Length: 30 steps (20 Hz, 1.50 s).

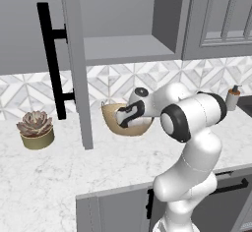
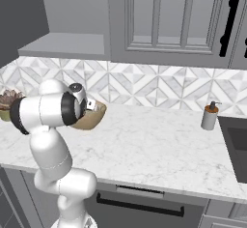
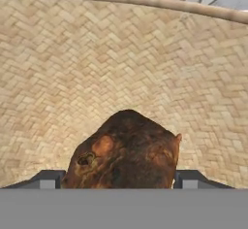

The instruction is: Open the cabinet, pick up the bread from the cabinet and place it in the basket. Then move the basket to the dining counter.

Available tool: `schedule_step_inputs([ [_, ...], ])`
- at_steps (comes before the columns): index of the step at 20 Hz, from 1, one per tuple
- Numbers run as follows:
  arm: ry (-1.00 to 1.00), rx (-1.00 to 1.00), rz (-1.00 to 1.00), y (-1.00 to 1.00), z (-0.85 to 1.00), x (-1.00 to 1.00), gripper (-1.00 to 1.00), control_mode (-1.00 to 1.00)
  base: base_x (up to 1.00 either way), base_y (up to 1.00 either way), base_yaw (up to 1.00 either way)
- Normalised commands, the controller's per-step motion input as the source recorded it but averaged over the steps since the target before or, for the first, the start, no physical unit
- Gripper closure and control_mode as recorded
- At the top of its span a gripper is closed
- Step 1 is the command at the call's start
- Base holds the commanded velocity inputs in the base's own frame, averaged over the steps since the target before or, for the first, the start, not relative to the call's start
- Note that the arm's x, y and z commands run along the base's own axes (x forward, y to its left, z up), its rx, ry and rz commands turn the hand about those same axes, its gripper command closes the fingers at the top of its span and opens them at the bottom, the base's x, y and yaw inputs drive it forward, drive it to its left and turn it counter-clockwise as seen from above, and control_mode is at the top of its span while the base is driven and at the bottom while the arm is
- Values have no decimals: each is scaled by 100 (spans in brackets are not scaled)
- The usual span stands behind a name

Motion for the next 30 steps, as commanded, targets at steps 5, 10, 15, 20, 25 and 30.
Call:
schedule_step_inputs([
  [5, 0, 0, -1, 3, 0, 3, -100, -100, 0, 0, 0],
  [10, 0, 0, -2, 0, 0, 0, -100, -100, 0, 0, 0],
  [15, 0, 0, -3, 0, 3, -2, -100, -100, 0, 0, 0],
  [20, -1, 0, -15, -2, 32, -29, -100, -100, 0, 0, 0],
  [25, -5, 0, -19, 0, 54, -34, -100, -100, 0, 0, 0],
  [30, -1, 0, -16, -10, 54, -45, -100, -100, 0, 0, 0],
])
